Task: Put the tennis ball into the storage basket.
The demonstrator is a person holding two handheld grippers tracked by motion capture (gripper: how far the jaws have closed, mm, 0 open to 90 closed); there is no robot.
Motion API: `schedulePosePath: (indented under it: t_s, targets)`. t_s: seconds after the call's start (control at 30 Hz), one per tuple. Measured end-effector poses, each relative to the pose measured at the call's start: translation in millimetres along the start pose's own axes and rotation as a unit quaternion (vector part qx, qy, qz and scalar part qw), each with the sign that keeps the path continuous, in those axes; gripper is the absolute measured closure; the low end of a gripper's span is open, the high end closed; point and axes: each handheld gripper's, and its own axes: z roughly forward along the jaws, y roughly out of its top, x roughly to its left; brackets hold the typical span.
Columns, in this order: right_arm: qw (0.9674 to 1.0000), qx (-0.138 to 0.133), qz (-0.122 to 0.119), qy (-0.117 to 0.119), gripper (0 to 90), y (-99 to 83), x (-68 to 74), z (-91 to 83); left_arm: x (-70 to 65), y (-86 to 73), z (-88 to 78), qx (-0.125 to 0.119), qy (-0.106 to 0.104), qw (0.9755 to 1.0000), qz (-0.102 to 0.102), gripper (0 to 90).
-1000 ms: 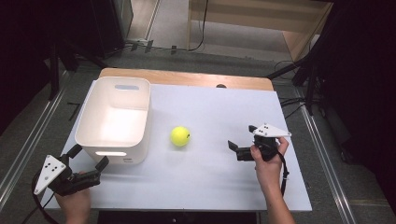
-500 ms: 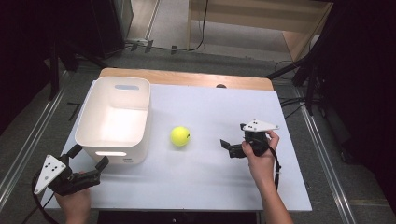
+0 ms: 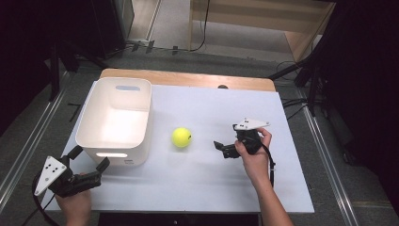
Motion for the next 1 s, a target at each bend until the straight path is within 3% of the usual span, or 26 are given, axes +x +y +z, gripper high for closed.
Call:
schedulePosePath:
  t_s: [1.0]
  targets:
    - [0.9982,0.027,-0.014,0.051,0.0,9.6,20.6,36.9,0.4,0.1,0.1,0.000,-0.001,1.0000,-0.004,0.0]
